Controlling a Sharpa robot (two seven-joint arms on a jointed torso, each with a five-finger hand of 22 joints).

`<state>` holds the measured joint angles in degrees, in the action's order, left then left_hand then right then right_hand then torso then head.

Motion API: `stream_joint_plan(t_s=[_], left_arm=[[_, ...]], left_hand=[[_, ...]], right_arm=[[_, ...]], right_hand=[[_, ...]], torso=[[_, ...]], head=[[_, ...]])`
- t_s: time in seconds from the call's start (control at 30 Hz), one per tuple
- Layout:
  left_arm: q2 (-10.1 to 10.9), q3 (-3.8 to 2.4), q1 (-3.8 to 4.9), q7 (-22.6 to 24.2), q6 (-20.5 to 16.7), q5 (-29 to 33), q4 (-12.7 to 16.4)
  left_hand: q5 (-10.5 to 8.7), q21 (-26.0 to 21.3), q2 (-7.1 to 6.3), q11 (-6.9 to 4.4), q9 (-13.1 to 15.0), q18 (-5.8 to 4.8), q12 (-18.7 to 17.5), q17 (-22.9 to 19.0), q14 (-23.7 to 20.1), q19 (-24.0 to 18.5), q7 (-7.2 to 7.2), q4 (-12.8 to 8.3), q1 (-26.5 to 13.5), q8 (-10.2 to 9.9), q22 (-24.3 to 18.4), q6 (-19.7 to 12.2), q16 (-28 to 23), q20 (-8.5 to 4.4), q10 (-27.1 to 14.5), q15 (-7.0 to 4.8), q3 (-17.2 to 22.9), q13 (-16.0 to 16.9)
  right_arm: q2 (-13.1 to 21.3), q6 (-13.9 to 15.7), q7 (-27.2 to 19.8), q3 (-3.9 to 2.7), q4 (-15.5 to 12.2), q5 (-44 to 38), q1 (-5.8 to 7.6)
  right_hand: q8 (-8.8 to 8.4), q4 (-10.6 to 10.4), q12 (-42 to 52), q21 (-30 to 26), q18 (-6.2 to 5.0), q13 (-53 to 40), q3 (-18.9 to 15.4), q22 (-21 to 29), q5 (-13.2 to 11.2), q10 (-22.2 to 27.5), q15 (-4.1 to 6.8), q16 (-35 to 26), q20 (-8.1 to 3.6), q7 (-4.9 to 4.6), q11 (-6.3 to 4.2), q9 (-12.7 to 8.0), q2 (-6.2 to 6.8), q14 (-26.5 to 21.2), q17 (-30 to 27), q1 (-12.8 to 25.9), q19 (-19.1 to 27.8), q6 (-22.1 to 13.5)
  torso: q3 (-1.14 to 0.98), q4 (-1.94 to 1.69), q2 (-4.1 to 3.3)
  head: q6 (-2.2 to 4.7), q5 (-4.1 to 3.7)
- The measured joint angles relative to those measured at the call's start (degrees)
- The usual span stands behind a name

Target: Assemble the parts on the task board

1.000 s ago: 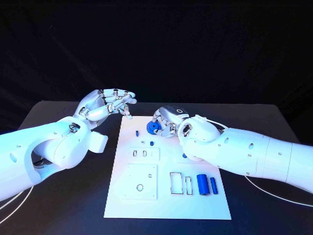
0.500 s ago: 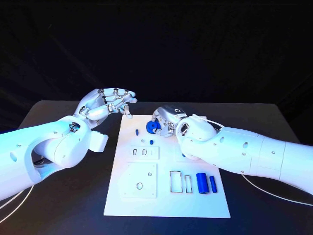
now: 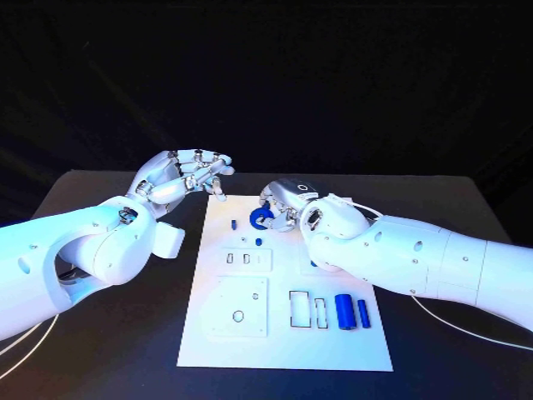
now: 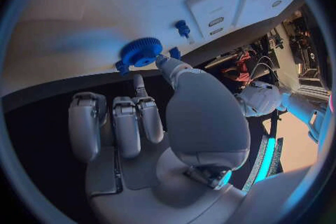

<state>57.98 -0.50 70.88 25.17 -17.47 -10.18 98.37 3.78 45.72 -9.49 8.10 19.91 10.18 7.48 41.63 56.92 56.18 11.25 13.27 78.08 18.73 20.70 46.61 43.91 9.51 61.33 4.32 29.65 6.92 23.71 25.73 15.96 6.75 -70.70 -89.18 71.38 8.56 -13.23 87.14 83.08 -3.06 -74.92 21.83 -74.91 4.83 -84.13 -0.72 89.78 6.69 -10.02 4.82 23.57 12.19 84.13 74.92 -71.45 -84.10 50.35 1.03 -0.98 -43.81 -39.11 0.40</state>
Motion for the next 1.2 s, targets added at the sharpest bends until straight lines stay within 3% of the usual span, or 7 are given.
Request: stream_joint_plan(t_s=[0.07, 0.17, 0.47, 0.73, 0.9, 1.0, 1.2], left_arm=[[0.0, 0.00, 0.00, 0.0, 0.0, 0.0, 0.0], [0.0, 0.00, 0.00, 0.0, 0.0, 0.0, 0.0], [0.1, 0.00, 0.00, -0.1, 0.0, 0.0, 0.0], [0.0, 0.00, 0.00, -0.1, 0.0, 0.0, 0.0], [0.2, 0.01, 0.00, -0.1, 0.0, 0.0, -0.1], [0.4, 0.01, 0.00, -0.1, 0.0, 0.0, -0.2], [0.7, 0.01, -0.01, -0.1, 0.0, 0.0, -0.4]], left_hand=[[0.00, 0.0, 0.00, 0.00, 0.0, 0.00, 0.0, 0.0, 0.0, 0.0, 0.00, 0.0, 0.0, 0.0, 0.0, 0.0, 0.0, 0.00, 0.0, 0.00, 0.0, 0.0], [0.00, 0.0, 0.00, 0.00, 0.0, 0.00, 0.0, 0.0, 0.0, 0.0, 0.00, 0.0, 0.0, 0.0, 0.0, 0.0, 0.0, 0.00, 0.0, 0.00, 0.0, 0.0], [0.00, 0.0, 0.00, 0.00, 0.0, 0.00, 0.0, 0.0, 0.0, 0.0, 0.00, 0.0, 0.0, 0.0, 0.0, 0.0, 0.0, 0.00, 0.0, 0.00, 0.0, 0.0], [0.00, 0.0, 0.00, 0.00, 0.0, 0.00, 0.0, 0.0, 0.0, 0.0, 0.00, 0.0, 0.0, 0.0, 0.0, 0.0, 0.0, 0.00, 0.0, 0.00, 0.0, 0.0], [0.00, 0.0, 0.00, 0.00, 0.0, 0.00, 0.0, 0.0, 0.0, 0.0, 0.00, 0.0, 0.0, 0.0, 0.0, 0.0, 0.0, 0.00, 0.0, 0.00, 0.0, 0.0], [0.00, 0.3, 0.00, 0.00, 0.1, 0.00, 0.0, 0.0, 0.0, 0.0, 0.00, 0.2, 0.0, 0.0, 0.1, 0.0, 0.0, 0.00, 0.0, 0.00, 0.2, 0.0], [0.00, 0.3, 0.00, 0.00, 0.1, 0.00, 0.0, 0.0, 0.0, 0.0, 0.00, 0.2, 0.0, 0.0, 0.1, 0.0, 0.0, 0.00, 0.0, 0.00, 0.2, 0.0]], right_arm=[[0.1, -0.1, 0.0, 0.00, 0.0, 0.2, 0.00], [0.3, -0.4, 0.0, 0.00, 0.0, 0.4, 0.00], [0.8, -1.8, -0.1, 0.05, -0.1, 1.2, 0.00], [2.2, -2.7, -0.2, 0.13, -1.2, 1.8, 0.00], [5.9, -1.4, -0.8, 0.14, -4.2, 2.4, 0.00], [9.5, 0.6, -2.0, 0.01, -7.5, 3.5, 0.28], [16.2, 3.3, -8.1, -0.37, -12.2, 9.7, 2.48]], right_hand=[[-0.37, -1.8, 0.0, 0.0, 0.00, 0.0, -2.7, 0.0, -1.4, 0.0, 0.00, 0.0, 0.00, 0.00, 0.00, 0.1, -0.28, 0.0, 0.0, 0.3, 0.0, 0.0], [-0.37, -3.3, 0.0, 0.0, 0.00, 0.0, -4.2, 0.0, -1.5, 0.0, 0.00, 0.0, 0.00, 0.01, 0.00, 0.2, -1.05, 0.0, 0.0, 0.3, 0.0, 0.0], [-0.37, -3.5, 0.0, 0.0, 0.00, 0.0, -4.9, 0.0, -1.5, 0.0, 0.00, 0.0, 0.00, 0.25, 0.00, 0.4, -1.80, 0.0, 0.0, 0.6, 0.0, 0.7], [-0.37, -3.2, 0.0, 0.0, 0.00, 0.0, -5.2, 0.0, 0.2, 0.0, 0.00, 0.0, 0.00, 0.43, 0.00, 0.5, -2.55, 0.0, 0.0, -0.2, 0.0, 1.3], [-0.65, -3.1, 0.0, -0.3, 0.00, 0.0, -5.3, 0.0, 2.1, 0.0, 0.01, 0.0, 0.00, 0.69, 0.00, 0.6, -2.85, 0.0, 0.0, -0.5, 0.0, 1.5], [-0.66, -3.1, 0.0, -0.3, 0.00, 0.0, -5.3, 0.0, 2.5, 0.0, 0.00, 0.0, 0.00, 0.69, 0.00, 0.6, -2.85, 0.0, 0.0, -0.5, 0.0, 1.5], [-1.63, -2.2, -0.5, -1.8, 0.00, 0.0, -4.8, 0.0, 3.0, 0.0, 0.01, 0.0, 0.25, 0.47, 0.00, 0.6, -2.70, 0.0, 0.0, -3.7, 0.4, 1.3]], torso=[[0.00, 0.02, 0.00], [-0.03, 0.05, 0.00], [-0.03, 0.03, 0.01], [-0.01, 0.04, 0.01], [-0.03, 0.10, 0.09], [-0.04, 0.20, 0.15], [-0.13, 0.68, 0.52]], head=[[0.00, -0.01], [-0.04, -0.02], [-0.10, -0.03], [0.08, -0.11], [0.25, -0.06], [0.45, 0.01], [0.84, 0.23]])
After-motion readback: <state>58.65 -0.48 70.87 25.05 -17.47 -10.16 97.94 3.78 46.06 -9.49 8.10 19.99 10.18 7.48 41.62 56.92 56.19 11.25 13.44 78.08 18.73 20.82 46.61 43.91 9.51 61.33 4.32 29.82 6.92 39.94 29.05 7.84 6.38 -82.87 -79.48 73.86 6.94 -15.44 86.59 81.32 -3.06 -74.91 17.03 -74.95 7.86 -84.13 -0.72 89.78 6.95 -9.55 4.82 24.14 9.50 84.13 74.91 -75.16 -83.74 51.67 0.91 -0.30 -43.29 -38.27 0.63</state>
